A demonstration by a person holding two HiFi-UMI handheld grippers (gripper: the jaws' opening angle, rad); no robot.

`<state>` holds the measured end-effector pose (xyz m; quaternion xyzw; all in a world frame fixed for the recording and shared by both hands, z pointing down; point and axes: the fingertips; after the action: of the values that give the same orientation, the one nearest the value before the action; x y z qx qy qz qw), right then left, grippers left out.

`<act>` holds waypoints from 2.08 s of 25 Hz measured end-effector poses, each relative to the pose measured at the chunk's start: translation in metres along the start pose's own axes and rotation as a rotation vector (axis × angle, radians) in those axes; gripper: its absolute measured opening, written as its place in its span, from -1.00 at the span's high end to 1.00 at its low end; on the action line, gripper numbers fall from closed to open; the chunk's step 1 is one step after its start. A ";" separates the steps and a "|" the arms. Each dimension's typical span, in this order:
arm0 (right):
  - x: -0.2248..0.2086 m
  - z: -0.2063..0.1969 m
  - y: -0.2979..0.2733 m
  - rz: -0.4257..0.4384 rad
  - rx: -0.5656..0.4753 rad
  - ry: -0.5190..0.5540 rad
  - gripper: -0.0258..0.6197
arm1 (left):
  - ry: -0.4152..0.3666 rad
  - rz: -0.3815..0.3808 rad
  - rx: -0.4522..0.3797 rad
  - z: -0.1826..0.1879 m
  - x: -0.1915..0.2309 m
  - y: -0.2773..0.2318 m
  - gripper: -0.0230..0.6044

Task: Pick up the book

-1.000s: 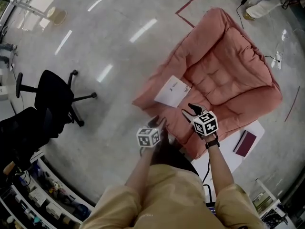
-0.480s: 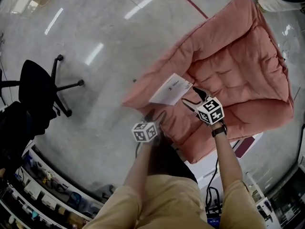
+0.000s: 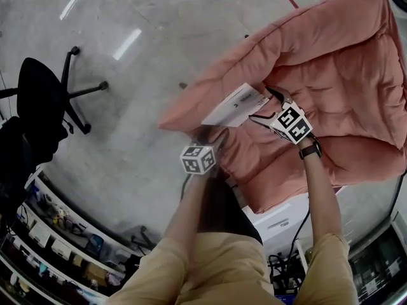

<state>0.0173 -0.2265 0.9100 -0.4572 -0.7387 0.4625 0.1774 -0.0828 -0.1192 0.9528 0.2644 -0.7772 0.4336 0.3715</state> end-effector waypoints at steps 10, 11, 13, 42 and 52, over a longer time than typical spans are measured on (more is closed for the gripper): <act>0.008 -0.005 -0.024 0.086 0.006 -0.021 -0.42 | -0.038 -0.001 -0.022 0.005 -0.003 0.001 0.13; 0.009 -0.004 -0.027 0.088 0.007 -0.027 -0.40 | -0.046 -0.007 -0.028 0.009 -0.005 0.000 0.18; 0.012 -0.002 -0.031 0.089 0.009 -0.031 -0.36 | -0.054 -0.028 -0.035 0.016 -0.010 -0.004 0.22; 0.081 -0.037 0.085 -0.006 -0.126 -0.500 0.77 | -0.213 -0.204 0.171 0.042 -0.106 0.054 0.79; 0.091 -0.030 0.216 -0.275 -0.311 -0.662 0.77 | -0.405 -0.337 0.234 0.066 -0.228 0.063 0.80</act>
<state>0.1007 -0.1009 0.7282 -0.2015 -0.8717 0.4392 -0.0815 -0.0187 -0.1258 0.7161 0.5120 -0.7255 0.3907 0.2424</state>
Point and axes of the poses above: the fingertips, and each gripper's own axes: y backward along the fingers, x to its left, z out of its top, and after that the axes turned 13 degrees about -z, right-handed
